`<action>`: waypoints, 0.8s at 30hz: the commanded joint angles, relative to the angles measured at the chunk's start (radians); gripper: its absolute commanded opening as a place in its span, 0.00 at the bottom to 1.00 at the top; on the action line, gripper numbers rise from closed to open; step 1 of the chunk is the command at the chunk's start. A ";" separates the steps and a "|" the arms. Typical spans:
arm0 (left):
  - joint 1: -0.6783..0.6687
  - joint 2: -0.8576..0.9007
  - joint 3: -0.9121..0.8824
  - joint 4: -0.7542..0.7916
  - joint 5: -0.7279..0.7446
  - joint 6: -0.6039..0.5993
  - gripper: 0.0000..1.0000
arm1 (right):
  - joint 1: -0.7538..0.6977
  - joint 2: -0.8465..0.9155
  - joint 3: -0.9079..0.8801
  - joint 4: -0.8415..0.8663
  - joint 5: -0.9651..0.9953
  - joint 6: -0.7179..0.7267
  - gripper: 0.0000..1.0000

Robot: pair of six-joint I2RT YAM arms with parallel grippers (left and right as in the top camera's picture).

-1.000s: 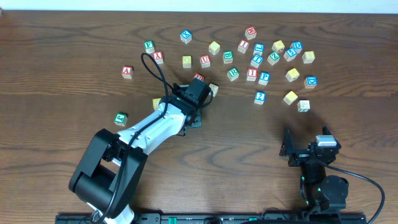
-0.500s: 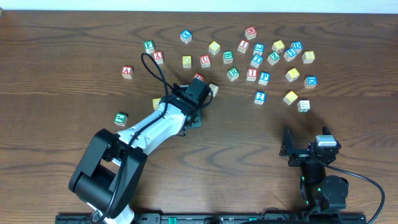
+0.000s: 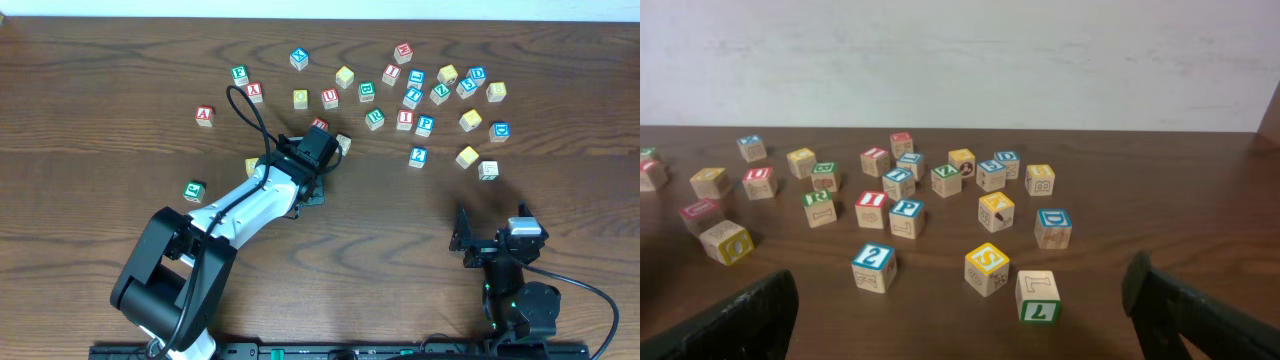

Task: Spell out NEURIPS
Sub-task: 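Lower the red E block beside the right side of the green N, then open the left gripper and raise it off the red E block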

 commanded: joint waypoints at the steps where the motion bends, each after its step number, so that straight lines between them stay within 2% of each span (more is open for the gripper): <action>1: 0.004 0.017 -0.008 -0.011 0.014 0.013 0.07 | -0.008 -0.005 -0.001 -0.005 -0.002 0.013 0.99; 15: 0.004 0.017 -0.008 -0.014 0.024 0.013 0.08 | -0.008 -0.005 -0.001 -0.005 -0.002 0.013 0.99; 22: 0.005 0.017 -0.008 -0.014 0.024 0.013 0.17 | -0.008 -0.005 -0.001 -0.005 -0.002 0.013 0.99; 24: 0.005 0.017 -0.008 -0.014 0.024 0.013 0.25 | -0.008 -0.005 -0.001 -0.005 -0.002 0.013 0.99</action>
